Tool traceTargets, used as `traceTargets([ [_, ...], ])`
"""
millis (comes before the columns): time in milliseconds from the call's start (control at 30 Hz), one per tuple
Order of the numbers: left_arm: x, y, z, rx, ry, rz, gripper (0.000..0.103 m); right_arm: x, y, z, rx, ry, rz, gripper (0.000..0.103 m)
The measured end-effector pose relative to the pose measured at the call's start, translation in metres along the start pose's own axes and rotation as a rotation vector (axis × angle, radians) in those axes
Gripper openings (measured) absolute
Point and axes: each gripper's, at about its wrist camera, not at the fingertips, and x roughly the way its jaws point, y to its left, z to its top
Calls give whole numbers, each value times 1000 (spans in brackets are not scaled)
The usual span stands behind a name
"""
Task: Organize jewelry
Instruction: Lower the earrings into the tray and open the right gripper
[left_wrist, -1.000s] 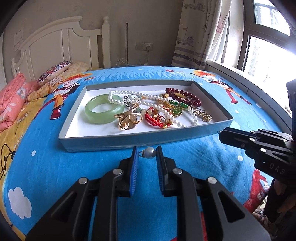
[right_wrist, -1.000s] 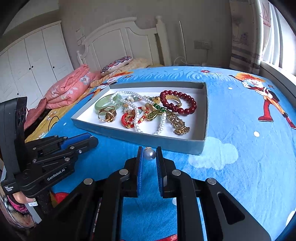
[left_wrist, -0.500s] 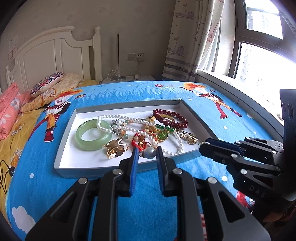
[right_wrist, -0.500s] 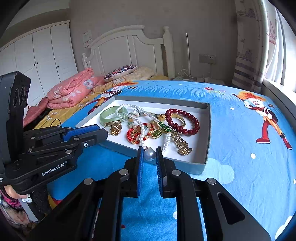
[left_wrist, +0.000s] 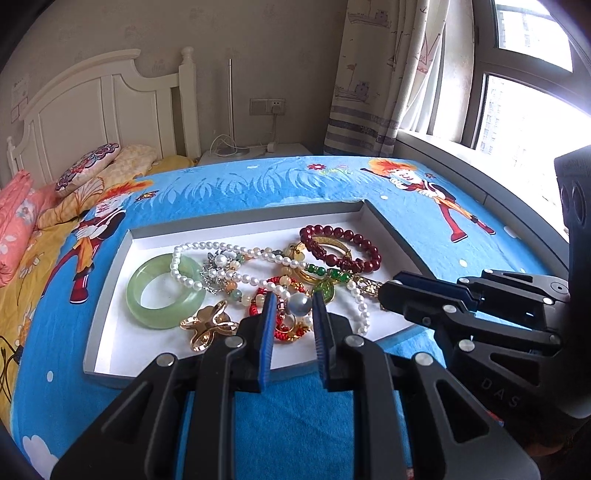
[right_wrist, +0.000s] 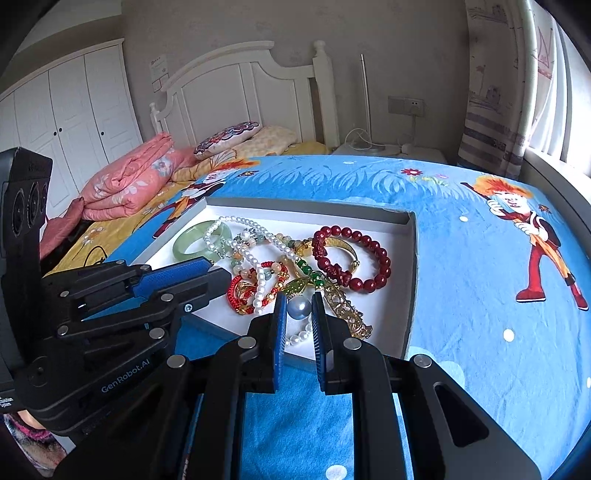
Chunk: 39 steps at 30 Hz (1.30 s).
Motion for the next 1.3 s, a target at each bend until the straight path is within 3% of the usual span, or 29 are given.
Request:
traceTargets([
  [900, 18, 6, -6, -24, 37, 15, 20, 17, -2, 3, 9, 17, -14, 16],
  [967, 15, 9, -6, -35, 28, 29, 34, 16, -5, 3, 25, 11, -15, 24],
  [1067, 6, 16, -7, -63, -11, 50, 66, 13, -12, 3, 62, 3, -15, 25],
  [1100, 1, 19, -7, -74, -33, 68, 82, 11, -14, 2, 71, 0, -16, 27],
  [1133, -5, 21, -9, -84, -62, 91, 91, 9, -15, 1, 81, -8, -20, 37],
  [1233, -23, 28, -13, -92, -123, 138, 101, -1, -16, -2, 97, -51, -41, 63],
  [1300, -29, 33, -18, -94, -123, 156, 101, -6, -12, -4, 98, -67, -69, 75],
])
